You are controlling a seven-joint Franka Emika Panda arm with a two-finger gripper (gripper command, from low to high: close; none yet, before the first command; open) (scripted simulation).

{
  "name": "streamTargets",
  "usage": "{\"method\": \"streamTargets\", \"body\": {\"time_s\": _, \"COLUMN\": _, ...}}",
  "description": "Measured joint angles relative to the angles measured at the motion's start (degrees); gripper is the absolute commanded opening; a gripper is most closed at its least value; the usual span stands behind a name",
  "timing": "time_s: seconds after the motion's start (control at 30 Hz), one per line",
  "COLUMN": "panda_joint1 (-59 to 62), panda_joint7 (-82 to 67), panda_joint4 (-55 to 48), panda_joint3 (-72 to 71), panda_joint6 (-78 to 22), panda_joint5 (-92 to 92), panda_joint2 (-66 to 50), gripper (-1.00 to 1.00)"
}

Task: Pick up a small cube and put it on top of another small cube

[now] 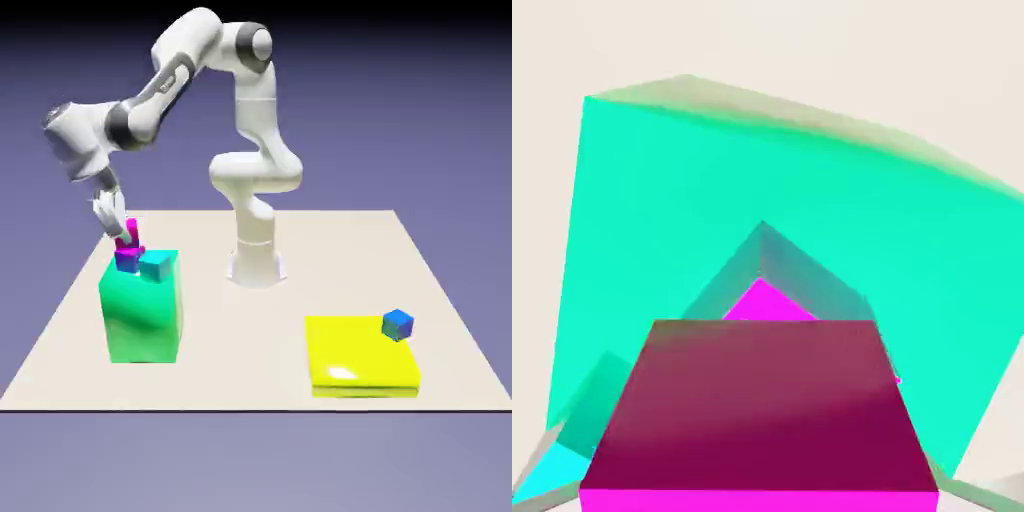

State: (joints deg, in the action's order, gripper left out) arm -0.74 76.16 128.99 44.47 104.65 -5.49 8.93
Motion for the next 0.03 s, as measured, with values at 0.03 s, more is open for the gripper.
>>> {"method": "streamTargets", "body": {"time_s": 0.03, "panda_joint1": 0.0, "panda_joint7": 0.2, "panda_joint4": -2.1, "panda_joint3": 0.0, "panda_joint6": -2.2, "panda_joint5": 0.2, "panda_joint2": 0.2, "gripper": 1.0}}
